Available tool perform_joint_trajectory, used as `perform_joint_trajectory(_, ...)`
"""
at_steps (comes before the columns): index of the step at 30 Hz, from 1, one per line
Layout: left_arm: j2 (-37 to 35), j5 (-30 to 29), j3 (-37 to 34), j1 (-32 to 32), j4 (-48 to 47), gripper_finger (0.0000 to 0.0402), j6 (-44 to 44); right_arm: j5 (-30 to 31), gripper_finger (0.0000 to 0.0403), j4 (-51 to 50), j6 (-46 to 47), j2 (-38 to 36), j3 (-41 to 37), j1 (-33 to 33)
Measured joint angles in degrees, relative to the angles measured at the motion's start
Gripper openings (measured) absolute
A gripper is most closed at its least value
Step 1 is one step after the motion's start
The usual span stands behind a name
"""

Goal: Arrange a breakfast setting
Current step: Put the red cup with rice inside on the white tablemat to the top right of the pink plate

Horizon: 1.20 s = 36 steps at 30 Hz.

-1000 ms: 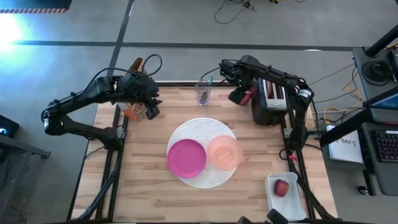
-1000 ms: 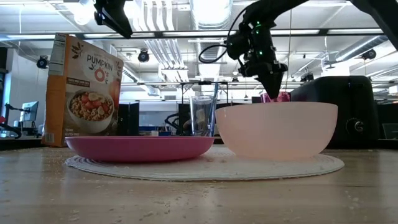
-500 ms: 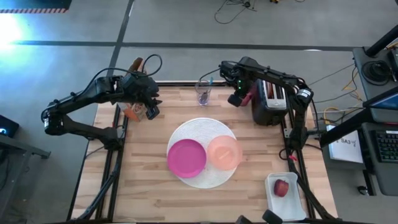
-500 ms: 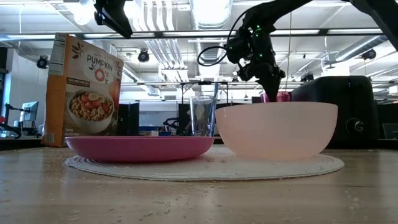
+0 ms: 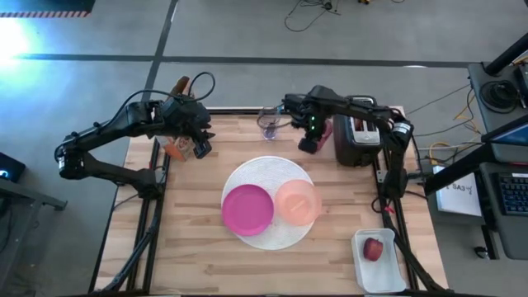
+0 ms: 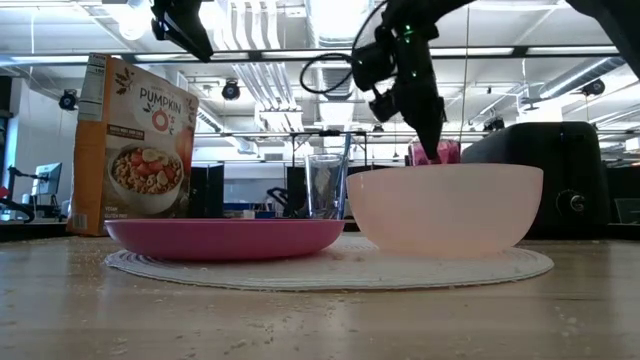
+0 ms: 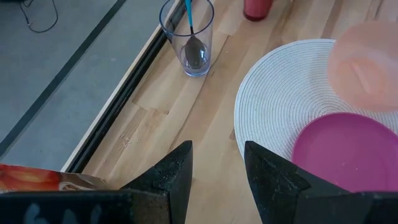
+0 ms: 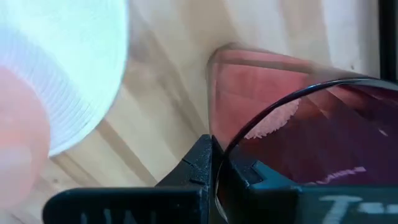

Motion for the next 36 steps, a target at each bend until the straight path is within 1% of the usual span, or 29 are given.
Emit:
perform_joint_trajectory(8, 0.0, 0.0, 0.0, 0.0, 0.0, 0.0129, 0.0, 0.9, 0.0009, 0.1, -3.9, 0.0, 0.0, 10.2)
perform_joint_trajectory(12, 0.0, 0.0, 0.0, 0.0, 0.1, 0.0129, 0.0, 8.2, 0.0009, -0.1, -4.6, 0.0, 0.1, 13.6)
perform_joint_trajectory(15, 0.0, 0.0, 0.0, 0.0, 0.3, 0.0129, -0.4, 10.6, 0.0009, -0.3, -4.5, 0.0, 1.5, 14.4)
perform_joint_trajectory(17, 0.0, 0.0, 0.0, 0.0, 0.3, 0.0129, -0.8, 10.2, 0.0009, -0.3, -4.6, 0.0, 2.8, 14.7)
perform_joint_trajectory(21, 0.0, 0.0, 0.0, 0.0, 0.2, 0.0129, -1.3, 6.3, 0.0009, 0.3, -6.6, 0.0, 5.3, 15.8)
perform_joint_trajectory(25, 0.0, 0.0, 0.0, 0.0, 0.2, 0.0129, -1.3, 3.8, 0.0009, 1.6, -9.6, 0.0, 7.6, 17.1)
perform_joint_trajectory(30, 0.0, 0.0, 0.0, 0.0, 0.2, 0.0129, -1.3, 2.8, 0.0009, 3.7, -13.5, 0.0, 9.6, 18.8)
perform_joint_trajectory(36, 0.0, 0.0, 0.0, 0.0, 0.2, 0.0129, -1.3, 1.3, 0.0009, 5.3, -17.9, 0.0, 9.5, 20.8)
